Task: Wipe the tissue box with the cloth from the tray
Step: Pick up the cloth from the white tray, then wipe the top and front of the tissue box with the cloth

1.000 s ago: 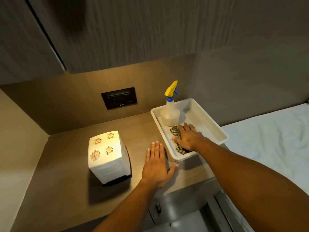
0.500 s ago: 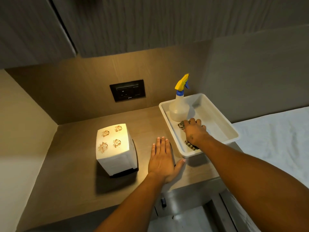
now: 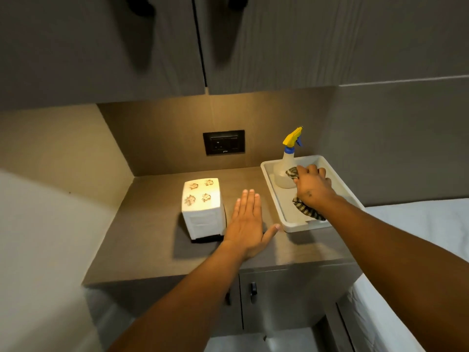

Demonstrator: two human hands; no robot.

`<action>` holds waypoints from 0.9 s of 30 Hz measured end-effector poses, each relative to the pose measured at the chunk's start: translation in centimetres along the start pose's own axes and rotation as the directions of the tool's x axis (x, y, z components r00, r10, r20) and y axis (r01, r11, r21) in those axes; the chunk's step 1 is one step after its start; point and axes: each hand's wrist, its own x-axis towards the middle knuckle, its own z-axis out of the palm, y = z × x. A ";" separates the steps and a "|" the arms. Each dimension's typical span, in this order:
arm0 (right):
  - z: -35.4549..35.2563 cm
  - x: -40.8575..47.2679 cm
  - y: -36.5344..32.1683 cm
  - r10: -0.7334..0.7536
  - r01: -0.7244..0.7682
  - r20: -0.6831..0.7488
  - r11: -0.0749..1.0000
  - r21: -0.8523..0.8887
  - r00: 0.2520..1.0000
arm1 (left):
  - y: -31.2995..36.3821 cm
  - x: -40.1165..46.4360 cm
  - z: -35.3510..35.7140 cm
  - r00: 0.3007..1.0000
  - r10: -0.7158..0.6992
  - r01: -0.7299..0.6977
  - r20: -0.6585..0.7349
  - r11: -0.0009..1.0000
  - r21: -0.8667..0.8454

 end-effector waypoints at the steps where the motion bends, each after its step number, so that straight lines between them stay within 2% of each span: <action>1: -0.8 -0.4 -0.8 -0.026 0.026 -0.013 1.000 0.015 1.000 | 0.0 -0.7 -1.0 1.000 -0.004 0.004 -0.025 1.000 0.005; 7: -4.3 -2.3 -7.9 -0.181 0.185 -0.047 0.976 0.113 0.982 | -2.9 -4.6 -6.2 0.984 -0.071 0.085 -0.166 0.994 0.075; 13: -3.6 -4.3 -15.0 -0.255 0.241 0.053 0.952 0.189 0.965 | -9.9 -6.0 -8.7 0.964 -0.177 0.202 -0.200 0.973 0.109; 18: -1.3 -3.9 -18.0 -0.282 0.253 0.107 0.941 0.226 0.954 | -15.1 -5.4 -8.2 0.967 -0.224 0.223 -0.121 0.974 -0.026; 21: -0.4 -2.2 -19.7 -0.263 0.227 0.107 0.938 0.262 0.959 | -17.6 -4.4 -7.4 0.978 -0.203 0.193 -0.049 0.968 -0.158; 27: 2.6 -0.3 -21.4 -0.220 0.170 0.114 0.926 0.337 0.969 | -20.0 -2.7 -4.5 0.994 -0.108 0.100 0.002 0.909 -0.406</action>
